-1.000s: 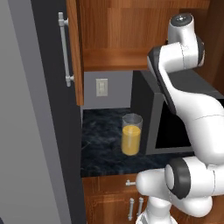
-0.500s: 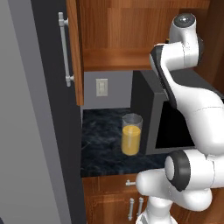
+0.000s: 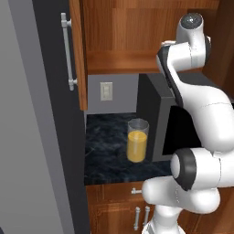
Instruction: There is a tray on the dining counter. Grab the cup, mug, and pitcher and place them on the tray. The pitcher may be placed next to the tray if it cannot fit the tray.
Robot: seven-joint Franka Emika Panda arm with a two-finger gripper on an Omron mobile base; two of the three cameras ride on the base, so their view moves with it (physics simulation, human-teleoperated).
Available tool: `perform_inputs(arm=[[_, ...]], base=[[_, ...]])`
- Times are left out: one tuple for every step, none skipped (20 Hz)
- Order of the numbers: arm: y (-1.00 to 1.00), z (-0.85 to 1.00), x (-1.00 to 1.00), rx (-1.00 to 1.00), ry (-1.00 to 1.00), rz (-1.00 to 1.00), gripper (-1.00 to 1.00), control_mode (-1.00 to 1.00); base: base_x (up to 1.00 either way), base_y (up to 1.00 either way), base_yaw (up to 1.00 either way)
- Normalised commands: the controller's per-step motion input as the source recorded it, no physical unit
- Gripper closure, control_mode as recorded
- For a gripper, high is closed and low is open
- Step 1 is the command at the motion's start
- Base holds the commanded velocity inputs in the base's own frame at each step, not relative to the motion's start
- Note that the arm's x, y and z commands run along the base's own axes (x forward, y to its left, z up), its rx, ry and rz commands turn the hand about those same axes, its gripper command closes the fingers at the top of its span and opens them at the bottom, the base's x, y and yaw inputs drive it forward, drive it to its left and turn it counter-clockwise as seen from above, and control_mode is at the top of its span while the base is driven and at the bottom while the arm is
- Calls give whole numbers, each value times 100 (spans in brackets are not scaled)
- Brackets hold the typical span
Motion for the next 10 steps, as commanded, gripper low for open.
perform_inputs(arm=[[-17, 7, 21, -4, -2, 0, -100, -100], [-14, 6, 20, -4, -2, 0, -100, -100], [-9, 4, 21, -4, -1, 0, -100, -100], [-5, 4, 23, -4, -1, 0, -100, -100], [-2, 4, 24, -4, -1, 0, -100, -100], [-4, 4, 24, -3, -1, 0, -100, -100], [-4, 2, 24, -4, 0, 0, -100, -100], [-7, 1, 21, -4, 0, 0, -100, -100], [-6, 0, 21, -4, 0, 0, -100, -100], [-6, 0, 20, -4, 0, 0, -100, -100]], base=[[0, 0, 0], [0, 0, 0], [0, 0, 0], [0, 0, 0], [0, 0, 0], [0, 0, 0], [0, 0, 0], [0, 0, 0], [0, 0, 0], [0, 0, 0]])
